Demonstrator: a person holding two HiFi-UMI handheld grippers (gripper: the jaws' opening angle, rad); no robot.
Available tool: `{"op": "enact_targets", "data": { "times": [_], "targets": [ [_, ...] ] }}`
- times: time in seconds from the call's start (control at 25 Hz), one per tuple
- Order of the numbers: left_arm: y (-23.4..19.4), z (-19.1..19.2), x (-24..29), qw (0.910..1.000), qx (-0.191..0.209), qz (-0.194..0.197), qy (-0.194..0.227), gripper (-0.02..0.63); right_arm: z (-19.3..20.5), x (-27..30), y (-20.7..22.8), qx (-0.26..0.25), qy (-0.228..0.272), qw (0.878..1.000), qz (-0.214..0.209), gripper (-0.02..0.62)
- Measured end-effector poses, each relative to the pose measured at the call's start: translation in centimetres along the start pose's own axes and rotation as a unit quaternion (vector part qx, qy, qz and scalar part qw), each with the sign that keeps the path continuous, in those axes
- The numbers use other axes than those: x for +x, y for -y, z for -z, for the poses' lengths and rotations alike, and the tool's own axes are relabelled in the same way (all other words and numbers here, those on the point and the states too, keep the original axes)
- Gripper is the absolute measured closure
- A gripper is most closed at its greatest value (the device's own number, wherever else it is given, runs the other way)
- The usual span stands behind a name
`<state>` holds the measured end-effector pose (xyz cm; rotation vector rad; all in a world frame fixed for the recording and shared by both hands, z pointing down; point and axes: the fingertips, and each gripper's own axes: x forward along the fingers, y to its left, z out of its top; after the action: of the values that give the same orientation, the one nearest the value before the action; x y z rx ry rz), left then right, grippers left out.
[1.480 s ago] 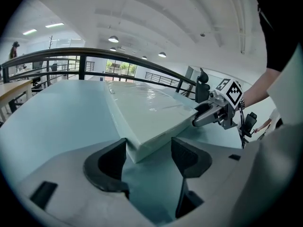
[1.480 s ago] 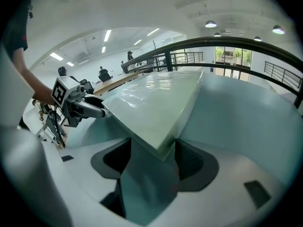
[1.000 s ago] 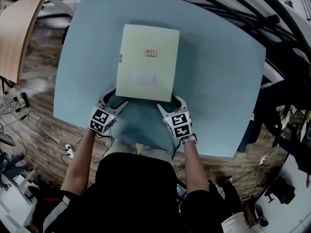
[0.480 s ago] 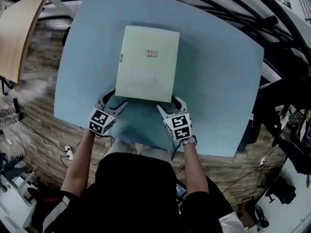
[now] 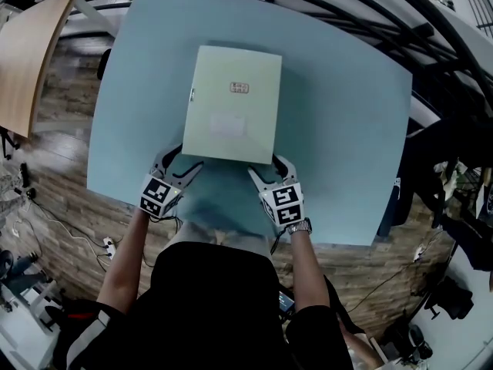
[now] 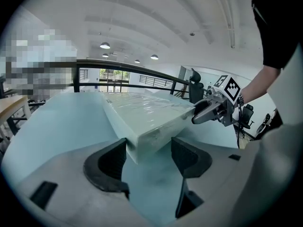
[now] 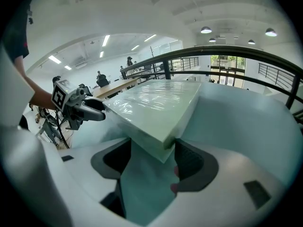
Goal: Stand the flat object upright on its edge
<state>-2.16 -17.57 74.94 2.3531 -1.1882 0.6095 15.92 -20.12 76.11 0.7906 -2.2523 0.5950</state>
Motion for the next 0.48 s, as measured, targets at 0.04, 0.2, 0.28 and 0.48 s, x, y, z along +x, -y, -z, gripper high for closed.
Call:
{"op": "enact_targets", "data": {
  "times": [0.04,0.2,0.28,0.48],
  "targets": [
    [0.0,-0.2,-0.1,1.0,0.003,0.002,0.002,0.325,-0.2,-0.1,-0.1,0.0,0.003,1.0,0.002,0.33],
    [-0.1,-1.0,-0.8,0.9999,0.01,0.005,0.009,0.325,-0.9,-0.7,-0.5,-0.002,0.012,1.0,0.007,0.328],
    [-0.1,-1.3,-1.1,0.9998,0.011,0.004,0.015,0.325,-1.1,-1.0,-0.7,-0.001,0.016,1.0,0.011,0.328],
    [0.1,-1.9,-1.7,0.9996,0.014,0.005,0.022,0.325,-1.5,-1.7,-1.2,0.005,0.022,1.0,0.021,0.328]
  ]
}}
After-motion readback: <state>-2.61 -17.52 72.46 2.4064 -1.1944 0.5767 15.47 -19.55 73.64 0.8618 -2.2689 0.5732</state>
